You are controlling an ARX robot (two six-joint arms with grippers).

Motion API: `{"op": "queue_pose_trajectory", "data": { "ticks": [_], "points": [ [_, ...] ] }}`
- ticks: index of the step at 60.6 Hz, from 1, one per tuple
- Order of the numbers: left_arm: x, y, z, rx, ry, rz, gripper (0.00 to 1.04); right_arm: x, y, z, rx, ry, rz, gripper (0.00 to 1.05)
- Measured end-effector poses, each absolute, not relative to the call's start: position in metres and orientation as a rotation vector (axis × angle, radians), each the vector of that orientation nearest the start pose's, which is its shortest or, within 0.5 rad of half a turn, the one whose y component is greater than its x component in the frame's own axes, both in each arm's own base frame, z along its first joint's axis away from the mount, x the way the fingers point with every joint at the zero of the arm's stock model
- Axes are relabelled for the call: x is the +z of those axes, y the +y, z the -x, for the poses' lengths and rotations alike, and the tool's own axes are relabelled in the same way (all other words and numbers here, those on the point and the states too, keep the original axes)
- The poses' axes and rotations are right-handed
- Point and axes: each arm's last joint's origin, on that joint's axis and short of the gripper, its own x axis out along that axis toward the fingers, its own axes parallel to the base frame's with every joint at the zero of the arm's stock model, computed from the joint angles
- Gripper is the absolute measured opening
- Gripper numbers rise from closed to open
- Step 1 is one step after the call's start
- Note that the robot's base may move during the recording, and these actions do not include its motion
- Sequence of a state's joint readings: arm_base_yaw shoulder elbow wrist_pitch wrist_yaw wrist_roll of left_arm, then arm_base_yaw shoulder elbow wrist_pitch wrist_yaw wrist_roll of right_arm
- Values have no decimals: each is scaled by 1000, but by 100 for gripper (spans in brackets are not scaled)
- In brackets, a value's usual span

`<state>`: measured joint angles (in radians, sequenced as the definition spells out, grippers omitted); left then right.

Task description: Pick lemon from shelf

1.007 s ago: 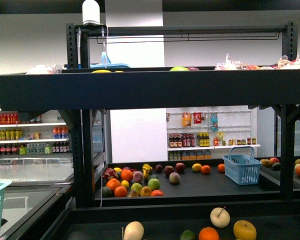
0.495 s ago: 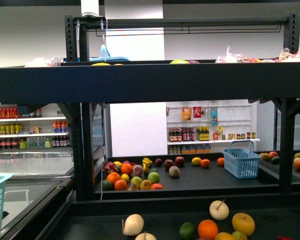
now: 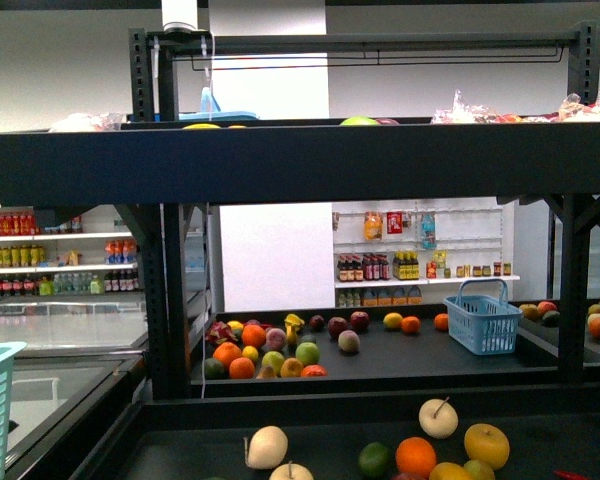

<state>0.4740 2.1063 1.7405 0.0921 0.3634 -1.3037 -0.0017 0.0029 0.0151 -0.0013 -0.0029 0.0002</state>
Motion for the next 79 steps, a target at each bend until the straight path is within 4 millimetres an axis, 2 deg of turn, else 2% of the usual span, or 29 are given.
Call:
{"op": "queue_pose_trajectory", "data": {
  "ticks": [2, 8, 14, 24, 30, 35, 41, 51, 65, 79],
  "points": [
    [271, 217, -446, 266, 152, 1420, 16, 168, 0, -97, 1, -11, 0, 102],
    [272, 215, -444, 261, 169, 1391, 14, 168, 0, -97, 1, -11, 0, 102],
    [281, 200, -433, 241, 206, 1341, 14, 168, 0, -97, 1, -11, 0, 102],
    [330, 147, -394, 60, 275, 1166, 13, 168, 0, -97, 1, -11, 0, 102],
    [346, 124, -378, -27, 296, 1103, 13, 168, 0, -97, 1, -11, 0, 102],
    [351, 106, -369, -93, 330, 1051, 13, 168, 0, -97, 1, -11, 0, 102],
    [348, 81, -362, -190, 388, 993, 13, 168, 0, -97, 1, -11, 0, 102],
    [330, 35, -356, -326, 509, 930, 13, 168, 0, -97, 1, -11, 0, 102],
    [306, -40, -348, -610, 643, 824, 13, 168, 0, -97, 1, -11, 0, 102],
    [299, -76, -341, -743, 669, 760, 12, 168, 0, -97, 1, -11, 0, 102]
  ]
}}
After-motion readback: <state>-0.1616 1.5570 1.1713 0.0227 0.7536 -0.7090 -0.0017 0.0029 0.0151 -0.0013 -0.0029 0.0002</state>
